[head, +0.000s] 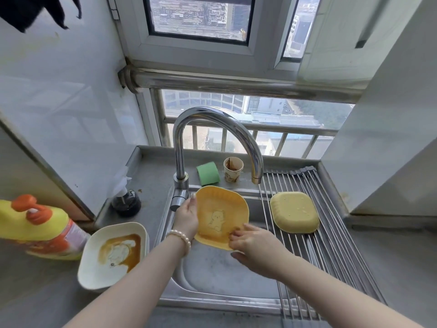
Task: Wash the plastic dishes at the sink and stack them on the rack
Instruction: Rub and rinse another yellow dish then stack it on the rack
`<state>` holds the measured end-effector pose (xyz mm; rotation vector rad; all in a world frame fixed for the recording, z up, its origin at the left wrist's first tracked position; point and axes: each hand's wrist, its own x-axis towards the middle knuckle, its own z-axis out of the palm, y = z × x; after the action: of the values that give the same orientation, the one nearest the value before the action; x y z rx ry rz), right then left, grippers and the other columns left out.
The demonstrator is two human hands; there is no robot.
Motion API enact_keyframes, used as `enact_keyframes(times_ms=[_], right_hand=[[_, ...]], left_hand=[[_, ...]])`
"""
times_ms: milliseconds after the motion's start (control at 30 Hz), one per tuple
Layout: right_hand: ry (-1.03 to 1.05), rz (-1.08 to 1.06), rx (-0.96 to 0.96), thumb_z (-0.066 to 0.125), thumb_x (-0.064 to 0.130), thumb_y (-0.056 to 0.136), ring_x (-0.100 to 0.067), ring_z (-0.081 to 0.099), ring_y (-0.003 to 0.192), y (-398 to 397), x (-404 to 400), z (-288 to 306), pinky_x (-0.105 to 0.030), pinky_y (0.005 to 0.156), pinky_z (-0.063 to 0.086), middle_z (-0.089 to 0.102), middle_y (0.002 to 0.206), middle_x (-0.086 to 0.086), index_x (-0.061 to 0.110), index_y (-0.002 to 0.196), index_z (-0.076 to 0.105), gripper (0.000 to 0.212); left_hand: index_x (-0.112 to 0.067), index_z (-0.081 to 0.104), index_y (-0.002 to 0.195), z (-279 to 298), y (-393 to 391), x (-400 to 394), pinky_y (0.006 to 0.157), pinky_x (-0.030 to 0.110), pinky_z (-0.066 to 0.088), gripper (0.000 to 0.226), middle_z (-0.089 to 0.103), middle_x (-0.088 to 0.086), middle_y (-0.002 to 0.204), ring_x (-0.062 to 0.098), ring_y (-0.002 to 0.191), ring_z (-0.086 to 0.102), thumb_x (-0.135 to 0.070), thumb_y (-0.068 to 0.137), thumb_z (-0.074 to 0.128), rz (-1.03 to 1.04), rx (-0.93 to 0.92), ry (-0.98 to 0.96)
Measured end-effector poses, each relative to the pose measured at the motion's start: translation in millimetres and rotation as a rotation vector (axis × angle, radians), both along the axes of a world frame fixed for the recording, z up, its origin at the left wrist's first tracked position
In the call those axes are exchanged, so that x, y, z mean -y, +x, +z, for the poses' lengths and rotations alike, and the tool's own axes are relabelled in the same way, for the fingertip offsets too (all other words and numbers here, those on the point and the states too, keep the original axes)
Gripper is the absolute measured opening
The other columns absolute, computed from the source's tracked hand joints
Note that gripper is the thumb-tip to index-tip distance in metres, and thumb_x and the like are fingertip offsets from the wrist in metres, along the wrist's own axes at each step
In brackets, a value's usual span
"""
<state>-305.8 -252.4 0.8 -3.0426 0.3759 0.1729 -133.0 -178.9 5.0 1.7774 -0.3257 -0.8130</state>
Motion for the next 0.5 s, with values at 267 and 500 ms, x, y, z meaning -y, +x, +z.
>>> enact_keyframes(times_ms=[267,500], right_hand=[[-0.04,-0.197,0.455,0.087,0.01,0.046,-0.015,0.063,0.059,22.1,-29.3,-42.2,-0.022,0.055,0.051,0.065,0.064,0.004,0.019,0.058,0.064,0.027],[-0.36,-0.09,0.307,0.081,0.022,0.063,-0.028,0.071,0.092,-2.9,17.8,-45.5,-0.043,0.09,0.054,0.074,0.092,-0.011,0.005,0.088,0.076,0.031]], left_hand=[[-0.01,0.059,0.091,-3.4,-12.2,7.4,0.059,0.027,0.036,0.038,0.054,0.004,0.075,0.018,0.067,0.049,-0.035,0.102,0.033,0.15,0.168,-0.005],[-0.018,0.06,0.092,7.4,8.5,5.8,0.061,0.031,0.053,0.016,0.059,0.005,0.078,0.019,0.066,0.056,-0.023,0.101,0.047,-0.167,-0.062,0.125]])
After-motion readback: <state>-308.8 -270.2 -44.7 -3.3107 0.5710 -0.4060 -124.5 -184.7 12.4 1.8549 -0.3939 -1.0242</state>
